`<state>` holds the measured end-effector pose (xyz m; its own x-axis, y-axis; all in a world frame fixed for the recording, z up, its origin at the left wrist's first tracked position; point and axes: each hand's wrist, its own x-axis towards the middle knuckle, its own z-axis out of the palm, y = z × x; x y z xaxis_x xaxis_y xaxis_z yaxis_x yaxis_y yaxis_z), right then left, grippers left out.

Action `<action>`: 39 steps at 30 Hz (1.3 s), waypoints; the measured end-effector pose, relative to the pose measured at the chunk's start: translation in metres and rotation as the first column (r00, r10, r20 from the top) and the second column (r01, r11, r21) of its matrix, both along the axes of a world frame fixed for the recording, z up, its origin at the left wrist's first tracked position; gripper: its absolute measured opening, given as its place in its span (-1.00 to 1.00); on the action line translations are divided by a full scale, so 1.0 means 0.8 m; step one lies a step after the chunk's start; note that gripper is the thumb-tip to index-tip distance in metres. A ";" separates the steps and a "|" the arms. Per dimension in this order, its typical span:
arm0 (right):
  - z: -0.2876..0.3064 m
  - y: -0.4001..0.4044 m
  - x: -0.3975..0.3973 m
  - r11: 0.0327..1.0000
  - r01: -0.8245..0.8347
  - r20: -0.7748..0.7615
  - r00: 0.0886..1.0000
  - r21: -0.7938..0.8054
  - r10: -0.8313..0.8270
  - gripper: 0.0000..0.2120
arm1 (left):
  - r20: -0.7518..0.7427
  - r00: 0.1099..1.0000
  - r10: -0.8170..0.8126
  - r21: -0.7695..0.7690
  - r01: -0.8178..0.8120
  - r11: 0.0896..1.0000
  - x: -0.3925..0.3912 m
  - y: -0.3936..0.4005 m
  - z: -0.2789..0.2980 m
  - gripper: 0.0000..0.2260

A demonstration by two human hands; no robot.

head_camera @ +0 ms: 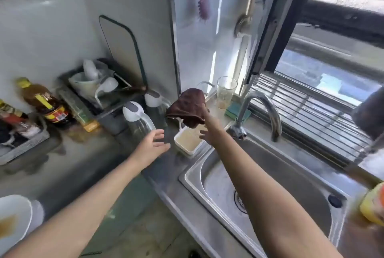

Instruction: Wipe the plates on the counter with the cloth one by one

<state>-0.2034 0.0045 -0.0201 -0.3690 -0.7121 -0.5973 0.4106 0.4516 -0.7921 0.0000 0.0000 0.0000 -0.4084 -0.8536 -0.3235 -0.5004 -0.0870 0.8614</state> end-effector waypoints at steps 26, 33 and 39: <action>0.090 0.012 0.222 0.716 -0.514 -0.151 0.848 -0.472 0.509 -0.62 | -0.292 0.912 0.289 0.101 -0.271 0.957 0.190 0.007 0.063 -0.37; 0.037 0.026 0.412 0.673 -0.640 -0.068 0.741 -0.369 0.668 -0.63 | -0.180 0.924 0.337 0.190 -0.303 0.934 0.383 0.054 0.032 -0.80; -0.006 0.028 0.533 0.695 -0.677 -0.172 0.735 -0.243 0.656 -0.72 | -0.152 0.891 0.427 0.231 -0.388 0.892 0.517 0.092 0.020 -0.68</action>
